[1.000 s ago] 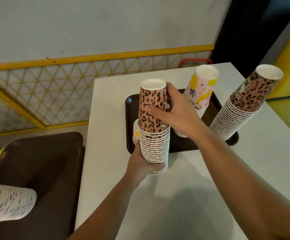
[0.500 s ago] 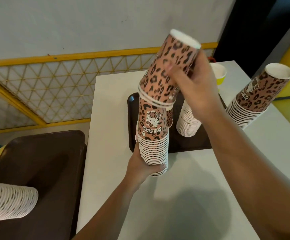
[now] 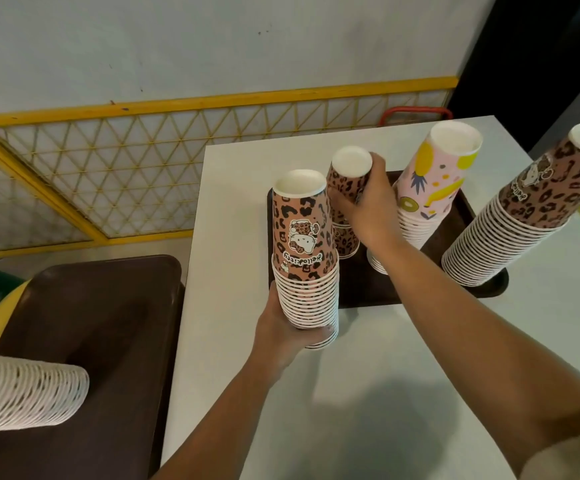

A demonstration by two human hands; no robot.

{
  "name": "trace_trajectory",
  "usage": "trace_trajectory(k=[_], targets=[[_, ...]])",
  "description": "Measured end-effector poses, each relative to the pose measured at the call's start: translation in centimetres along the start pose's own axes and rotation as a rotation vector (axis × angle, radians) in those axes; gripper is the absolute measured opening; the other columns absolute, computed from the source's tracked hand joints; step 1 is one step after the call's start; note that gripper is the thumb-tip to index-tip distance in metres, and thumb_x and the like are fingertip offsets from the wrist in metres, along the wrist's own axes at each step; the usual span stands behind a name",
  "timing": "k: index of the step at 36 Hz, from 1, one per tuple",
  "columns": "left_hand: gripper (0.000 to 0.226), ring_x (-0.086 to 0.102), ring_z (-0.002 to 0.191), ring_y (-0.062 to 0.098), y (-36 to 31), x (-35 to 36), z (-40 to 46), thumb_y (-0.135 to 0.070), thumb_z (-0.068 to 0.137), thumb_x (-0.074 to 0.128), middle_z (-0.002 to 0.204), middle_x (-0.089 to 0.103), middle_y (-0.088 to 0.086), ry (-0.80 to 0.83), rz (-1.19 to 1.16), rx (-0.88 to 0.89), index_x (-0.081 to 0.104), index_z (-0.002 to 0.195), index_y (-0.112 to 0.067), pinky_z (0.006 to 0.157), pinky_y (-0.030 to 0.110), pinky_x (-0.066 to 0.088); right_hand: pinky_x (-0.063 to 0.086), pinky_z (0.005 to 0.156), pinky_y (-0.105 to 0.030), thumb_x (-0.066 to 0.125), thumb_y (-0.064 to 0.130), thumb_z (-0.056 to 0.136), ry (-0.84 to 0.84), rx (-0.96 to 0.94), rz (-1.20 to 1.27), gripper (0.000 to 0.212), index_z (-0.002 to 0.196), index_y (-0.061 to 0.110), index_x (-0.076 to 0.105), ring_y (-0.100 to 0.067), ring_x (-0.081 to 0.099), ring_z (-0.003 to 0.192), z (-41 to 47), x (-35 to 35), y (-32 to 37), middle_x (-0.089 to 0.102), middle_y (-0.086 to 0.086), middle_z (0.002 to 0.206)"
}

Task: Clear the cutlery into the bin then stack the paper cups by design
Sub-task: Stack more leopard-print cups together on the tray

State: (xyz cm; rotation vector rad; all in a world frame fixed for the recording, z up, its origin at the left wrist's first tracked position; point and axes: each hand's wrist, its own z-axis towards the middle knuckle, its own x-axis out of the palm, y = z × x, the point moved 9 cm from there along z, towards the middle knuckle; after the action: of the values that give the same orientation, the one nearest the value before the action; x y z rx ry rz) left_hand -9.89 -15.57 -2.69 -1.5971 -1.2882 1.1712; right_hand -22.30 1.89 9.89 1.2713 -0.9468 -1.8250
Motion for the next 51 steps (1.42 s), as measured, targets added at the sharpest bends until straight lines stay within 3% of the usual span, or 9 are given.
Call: trace_trajectory(k=[7, 11, 17, 21, 24, 28, 33, 39, 51], targets=[[0.104, 0.059, 0.111, 0.004, -0.3, 0.3, 0.2, -0.037, 0.039, 0.090, 0.120, 0.063, -0.017, 0.024, 0.018, -0.002, 0.045, 0.132, -0.034, 0.095, 0.044, 0.052, 0.034, 0.109, -0.037, 0.071, 0.018, 0.080, -0.008, 0.045, -0.096, 0.071, 0.138, 0.009, 0.032, -0.021, 0.040, 0.129, -0.8, 0.3, -1.6, 0.043, -0.007, 0.139], [0.105, 0.059, 0.113, 0.007, -0.7, 0.5, 0.4, -0.039, 0.039, 0.089, 0.121, 0.063, -0.015, 0.029, 0.040, 0.013, 0.044, 0.133, -0.034, 0.095, 0.044, 0.052, 0.042, 0.101, -0.028, 0.061, 0.027, 0.088, -0.088, -0.086, 0.166, 0.053, 0.133, 0.013, 0.038, -0.009, 0.046, 0.125, -2.2, -2.6, 3.3, 0.048, 0.003, 0.133], [0.109, 0.059, 0.114, 0.005, -1.2, 1.1, 0.5, -0.037, 0.040, 0.089, 0.123, 0.062, -0.015, 0.056, 0.059, 0.038, 0.041, 0.138, -0.033, 0.096, 0.043, 0.052, 0.050, 0.091, -0.023, 0.065, 0.053, 0.076, 0.436, -0.067, 0.113, 0.069, 0.133, 0.023, 0.040, 0.000, 0.057, 0.109, -5.2, -0.1, 6.7, 0.059, 0.013, 0.119], [0.111, 0.058, 0.114, 0.005, -1.5, 1.5, 0.4, -0.039, 0.039, 0.089, 0.123, 0.062, -0.015, 0.076, 0.065, 0.033, 0.039, 0.139, -0.034, 0.096, 0.043, 0.051, 0.051, 0.091, -0.027, 0.073, 0.038, 0.075, 0.375, -0.085, 0.070, 0.064, 0.129, 0.018, 0.046, -0.004, 0.060, 0.107, -5.4, -0.5, 6.5, 0.064, 0.007, 0.117], [0.111, 0.058, 0.114, 0.006, -1.5, 1.6, 0.4, -0.041, 0.039, 0.088, 0.124, 0.062, -0.015, 0.080, 0.070, 0.034, 0.039, 0.138, -0.034, 0.097, 0.043, 0.051, 0.050, 0.085, -0.014, 0.072, 0.035, 0.076, 0.331, -0.101, 0.083, 0.059, 0.126, 0.017, 0.048, 0.001, 0.060, 0.102, -5.3, -1.0, 6.7, 0.064, 0.007, 0.114], [0.109, 0.058, 0.113, 0.003, -1.6, 1.6, 0.4, -0.035, 0.043, 0.089, 0.123, 0.061, -0.016, 0.088, 0.090, 0.037, 0.038, 0.139, -0.033, 0.098, 0.042, 0.050, 0.050, 0.082, -0.014, 0.071, 0.034, 0.078, 0.293, -0.095, 0.086, 0.055, 0.124, 0.017, 0.048, -0.001, 0.061, 0.101, -5.1, -1.6, 7.1, 0.064, 0.008, 0.111], [0.112, 0.058, 0.115, 0.009, -1.5, 1.9, 0.3, -0.043, 0.039, 0.087, 0.125, 0.061, -0.015, 0.095, 0.086, 0.025, 0.038, 0.139, -0.033, 0.098, 0.045, 0.050, 0.044, 0.071, -0.001, 0.071, 0.026, 0.079, 0.270, -0.090, 0.091, 0.049, 0.122, 0.016, 0.049, 0.016, 0.057, 0.087, -4.8, -2.2, 7.6, 0.061, 0.018, 0.098], [0.111, 0.058, 0.114, 0.007, -1.6, 2.0, 0.5, -0.041, 0.037, 0.088, 0.123, 0.061, -0.015, 0.089, 0.056, 0.025, 0.040, 0.137, -0.033, 0.097, 0.045, 0.051, 0.047, 0.077, -0.010, 0.069, 0.032, 0.079, 0.401, -0.091, 0.003, 0.053, 0.125, 0.020, 0.044, 0.000, 0.056, 0.097, -5.2, -1.0, 7.7, 0.058, 0.015, 0.106], [0.111, 0.058, 0.114, 0.010, -1.8, 1.9, 0.5, -0.040, 0.036, 0.087, 0.122, 0.062, -0.014, 0.083, 0.054, 0.037, 0.041, 0.137, -0.032, 0.097, 0.046, 0.050, 0.048, 0.074, -0.009, 0.071, 0.025, 0.078, 0.278, -0.117, 0.039, 0.043, 0.116, 0.018, 0.051, 0.000, 0.059, 0.092, -4.6, -2.7, 8.9, 0.061, 0.013, 0.099]])
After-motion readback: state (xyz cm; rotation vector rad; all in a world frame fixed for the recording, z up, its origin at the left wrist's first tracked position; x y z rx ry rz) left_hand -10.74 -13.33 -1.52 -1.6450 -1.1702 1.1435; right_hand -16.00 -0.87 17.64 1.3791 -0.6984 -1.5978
